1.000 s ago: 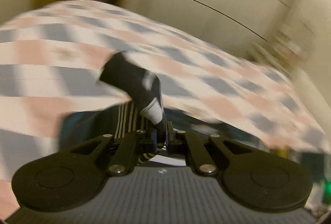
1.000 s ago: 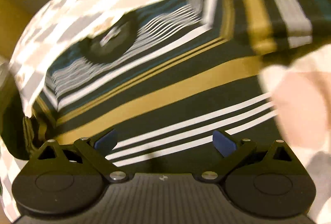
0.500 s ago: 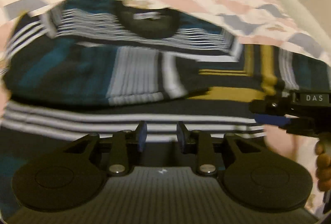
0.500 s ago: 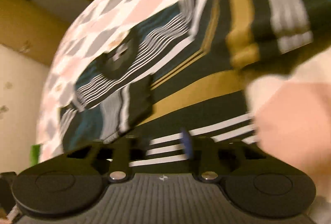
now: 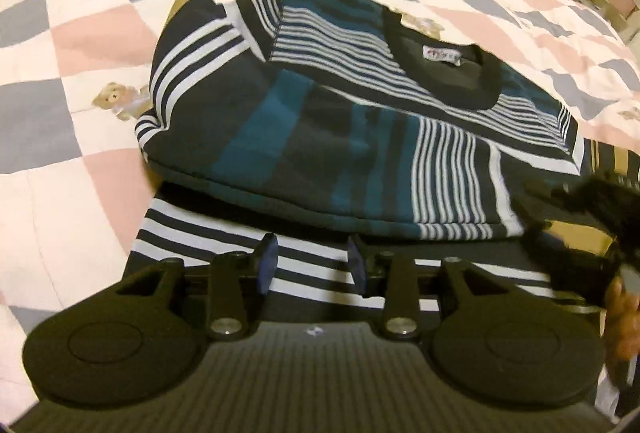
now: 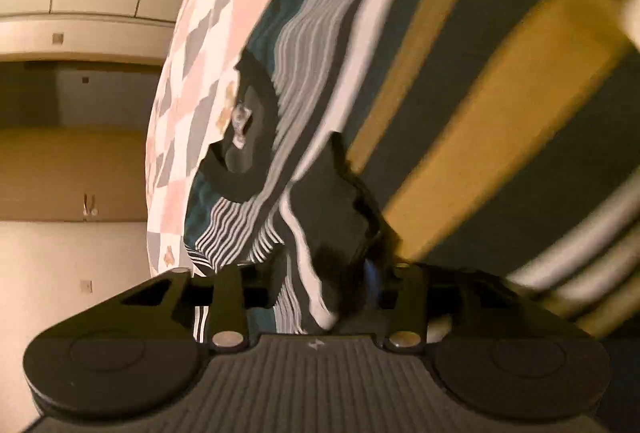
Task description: Fold clothes
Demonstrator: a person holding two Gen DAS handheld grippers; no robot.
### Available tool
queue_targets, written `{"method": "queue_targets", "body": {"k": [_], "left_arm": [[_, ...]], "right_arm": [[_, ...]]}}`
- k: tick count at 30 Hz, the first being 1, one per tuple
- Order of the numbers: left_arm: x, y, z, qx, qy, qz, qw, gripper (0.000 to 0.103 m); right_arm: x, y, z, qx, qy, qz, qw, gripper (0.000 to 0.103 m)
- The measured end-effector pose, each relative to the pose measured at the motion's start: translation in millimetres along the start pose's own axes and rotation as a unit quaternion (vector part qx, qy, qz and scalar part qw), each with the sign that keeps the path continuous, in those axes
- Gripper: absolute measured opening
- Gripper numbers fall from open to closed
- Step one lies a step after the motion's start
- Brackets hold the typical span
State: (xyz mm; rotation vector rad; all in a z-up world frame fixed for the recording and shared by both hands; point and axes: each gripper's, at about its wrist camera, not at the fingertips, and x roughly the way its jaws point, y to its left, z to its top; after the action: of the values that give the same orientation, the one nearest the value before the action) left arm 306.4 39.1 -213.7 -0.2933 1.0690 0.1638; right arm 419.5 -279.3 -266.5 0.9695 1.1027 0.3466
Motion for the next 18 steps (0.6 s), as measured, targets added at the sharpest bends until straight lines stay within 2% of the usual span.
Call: {"method": "queue_targets", "body": {"k": [2, 5, 6, 8, 9, 11, 12, 14, 18], "left_arm": [[5.2, -0.7, -0.3, 0.024, 0.002, 0.001, 0.9997, 0.032], [10.7, -6.7, 0.2, 0.059, -0.008, 0.002, 0.9983, 0.032], [12.6, -7.9, 1.1, 0.064, -0.011, 0.003, 0.9979, 0.032], [16.6, -9.2, 3.8, 0.07, -0.017, 0.005, 0.9974, 0.031], [19.1, -9.5, 5.5, 0.072, -0.019, 0.005, 0.9972, 0.031], [25.8, -11.0, 9.3, 0.075, -0.02, 0.005, 0.997, 0.031], [29.0, -12.6, 11.0, 0.08, -0.021, 0.007, 0.9965, 0.031], [35.1, -14.3, 14.0, 0.094, -0.024, 0.015, 0.9952, 0.032], [43.4, -12.2, 23.7, 0.103, -0.033, 0.035, 0.9936, 0.032]], "right_arm": [[1.4, 10.6, 3.5, -0.018, -0.022, 0.004, 1.0, 0.007], [-35.7, 46.6, 10.5, -0.113, -0.112, 0.017, 0.987, 0.005], [-50.7, 52.1, 14.0, -0.129, -0.146, 0.011, 0.981, 0.004], [-70.3, 43.3, 24.7, -0.13, -0.196, -0.044, 0.971, 0.005], [-73.2, 32.8, 31.4, -0.117, -0.2, -0.073, 0.97, 0.005], [-69.1, 3.7, 47.1, -0.068, -0.17, -0.127, 0.975, 0.005], [-67.4, -8.6, 52.0, -0.046, -0.159, -0.137, 0.977, 0.005], [-66.0, -16.3, 52.1, -0.036, -0.157, -0.132, 0.978, 0.005], [-64.5, -5.3, 45.6, -0.066, -0.16, -0.136, 0.975, 0.005]]}}
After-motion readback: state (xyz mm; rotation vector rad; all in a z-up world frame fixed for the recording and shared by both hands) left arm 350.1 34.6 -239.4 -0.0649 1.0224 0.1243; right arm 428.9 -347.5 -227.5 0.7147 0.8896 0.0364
